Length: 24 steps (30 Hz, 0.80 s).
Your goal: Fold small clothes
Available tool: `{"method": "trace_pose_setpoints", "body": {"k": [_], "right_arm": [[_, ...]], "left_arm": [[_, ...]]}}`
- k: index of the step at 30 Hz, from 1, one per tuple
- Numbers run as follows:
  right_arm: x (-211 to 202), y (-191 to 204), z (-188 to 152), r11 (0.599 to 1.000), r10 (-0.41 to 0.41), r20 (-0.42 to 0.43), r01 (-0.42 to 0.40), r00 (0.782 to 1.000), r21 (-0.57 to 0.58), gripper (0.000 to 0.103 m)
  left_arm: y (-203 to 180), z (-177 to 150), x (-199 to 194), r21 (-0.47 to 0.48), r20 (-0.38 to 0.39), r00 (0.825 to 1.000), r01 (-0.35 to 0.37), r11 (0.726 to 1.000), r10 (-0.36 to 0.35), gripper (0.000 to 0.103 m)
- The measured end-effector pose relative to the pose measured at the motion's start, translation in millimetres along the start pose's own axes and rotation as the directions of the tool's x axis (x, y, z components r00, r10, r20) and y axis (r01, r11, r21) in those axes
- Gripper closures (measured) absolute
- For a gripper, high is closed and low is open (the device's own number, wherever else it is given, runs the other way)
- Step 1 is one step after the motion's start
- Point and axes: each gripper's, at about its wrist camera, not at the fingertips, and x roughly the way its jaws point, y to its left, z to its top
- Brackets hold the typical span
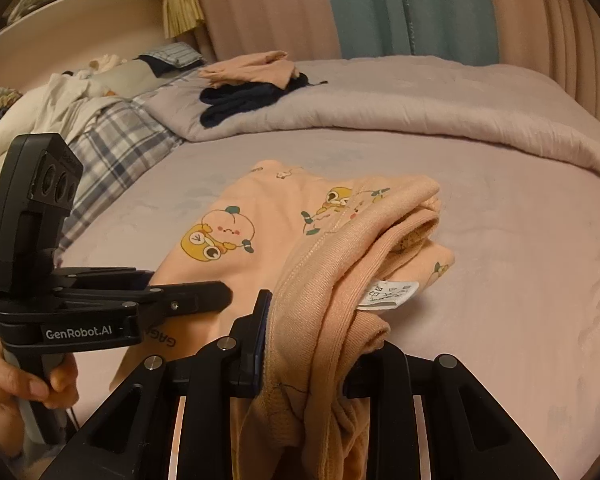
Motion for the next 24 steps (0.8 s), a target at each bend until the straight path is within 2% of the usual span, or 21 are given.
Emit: {"method": "trace_pose_setpoints", "body": {"k": [14,24], "right_arm": [[-15,34,-5,0.997,0.038,0.011,-0.037,0.999,-0.064,0.074],[-14,58,-4,0.99,0.064,0.007,-0.063,0.998,-0.127,0.074]], "left_arm": [[8,-27,-43,-0.006,0.048,0.999,-0.023,1.0,0.023,0.074],[22,-41,-65,-0.051,0.074,0.997,-0.033,0.998,0.037,0.074]]}}
